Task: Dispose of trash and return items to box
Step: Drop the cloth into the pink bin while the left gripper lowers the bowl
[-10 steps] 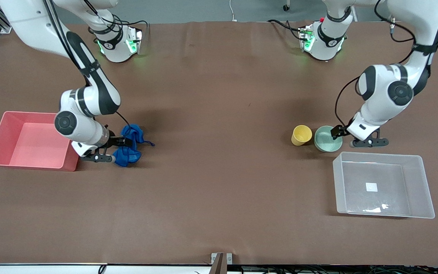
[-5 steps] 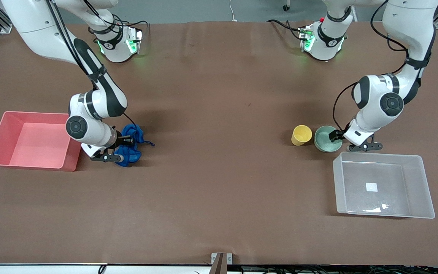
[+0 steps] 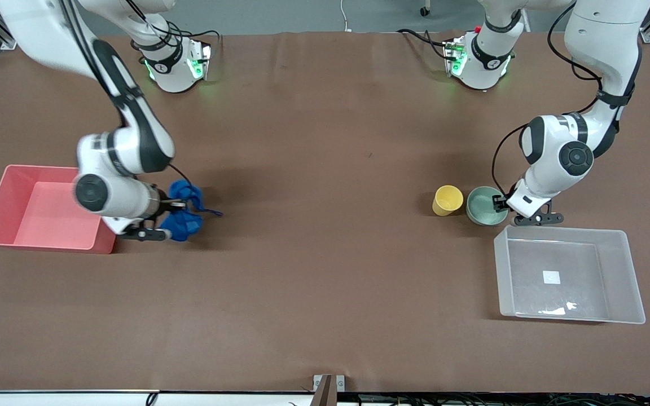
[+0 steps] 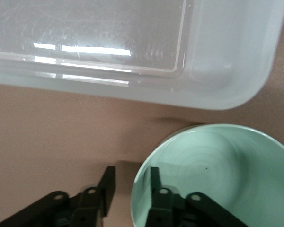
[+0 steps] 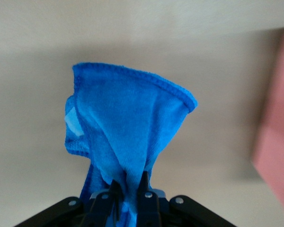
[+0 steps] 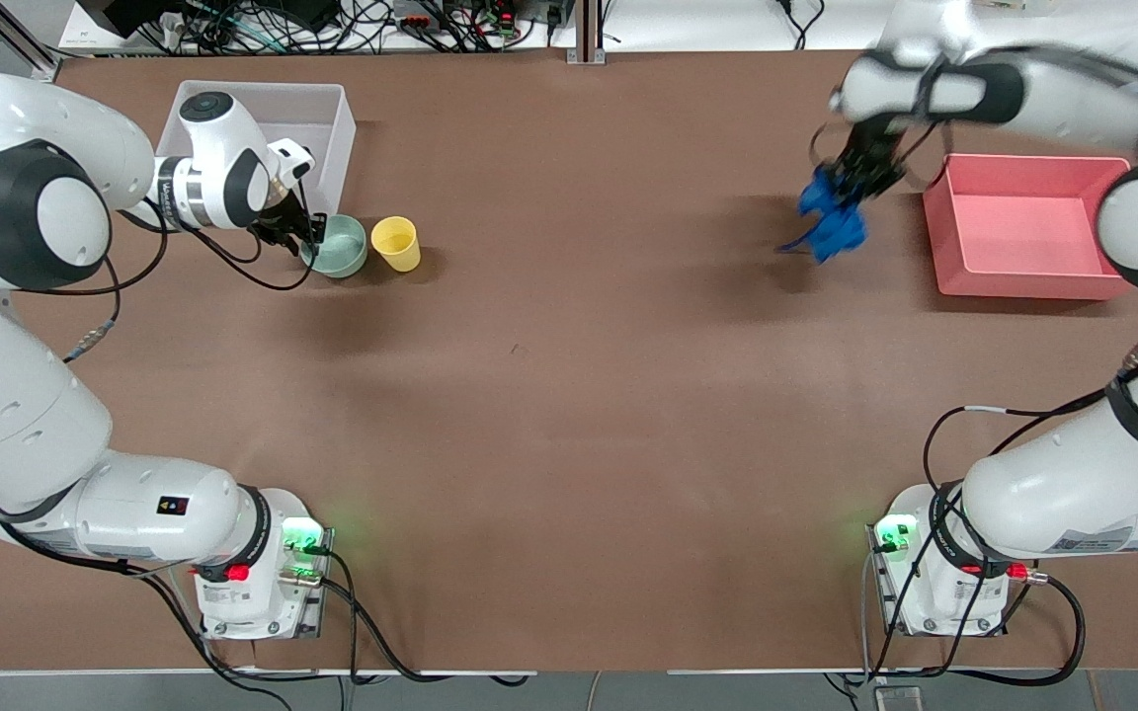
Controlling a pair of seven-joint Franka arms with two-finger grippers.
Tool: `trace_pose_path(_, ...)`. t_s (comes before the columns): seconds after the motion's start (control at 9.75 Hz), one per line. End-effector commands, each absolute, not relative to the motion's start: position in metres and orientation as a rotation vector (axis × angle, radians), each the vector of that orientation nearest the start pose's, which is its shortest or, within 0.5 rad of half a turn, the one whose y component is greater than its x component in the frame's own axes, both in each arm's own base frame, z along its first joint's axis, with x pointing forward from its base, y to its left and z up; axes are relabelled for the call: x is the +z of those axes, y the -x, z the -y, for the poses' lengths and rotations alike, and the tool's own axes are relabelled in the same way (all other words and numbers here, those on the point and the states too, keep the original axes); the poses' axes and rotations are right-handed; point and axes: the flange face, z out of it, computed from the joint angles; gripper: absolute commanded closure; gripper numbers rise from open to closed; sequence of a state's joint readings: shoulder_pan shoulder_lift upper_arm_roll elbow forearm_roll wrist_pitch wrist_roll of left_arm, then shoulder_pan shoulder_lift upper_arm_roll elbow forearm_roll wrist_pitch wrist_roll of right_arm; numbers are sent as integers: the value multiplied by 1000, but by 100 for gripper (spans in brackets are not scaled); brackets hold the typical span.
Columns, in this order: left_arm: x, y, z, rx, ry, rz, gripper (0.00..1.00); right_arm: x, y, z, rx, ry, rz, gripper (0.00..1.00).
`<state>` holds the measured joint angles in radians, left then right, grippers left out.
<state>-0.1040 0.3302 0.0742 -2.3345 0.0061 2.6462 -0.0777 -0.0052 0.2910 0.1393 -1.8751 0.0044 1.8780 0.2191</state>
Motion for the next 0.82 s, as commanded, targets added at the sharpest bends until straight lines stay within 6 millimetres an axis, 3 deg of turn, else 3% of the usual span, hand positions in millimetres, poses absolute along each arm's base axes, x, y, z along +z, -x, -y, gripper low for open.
trace_pose_path(0.0,216,-508,13,66,3107,12,100,431,-594,-8,450,3109,-257,99)
trace_pose_path(0.1,247,-508,12,70,3111,-21,100,437,-589,38,450,3110,-271,99)
trace_pose_path(0.31,304,-521,-2,19,3115,-6,100,433,-573,144,473,3153,-118,99)
trace_pose_path(0.41,330,-538,-3,16,3113,-4,100,427,-567,176,445,3161,-98,99)
trace_pose_path(0.51,347,-561,-4,-10,3109,-22,100,401,-561,195,404,3173,-57,99)
trace_pose_path(0.72,344,-622,-24,-73,3087,-57,98,343,-546,216,348,3188,-4,99)
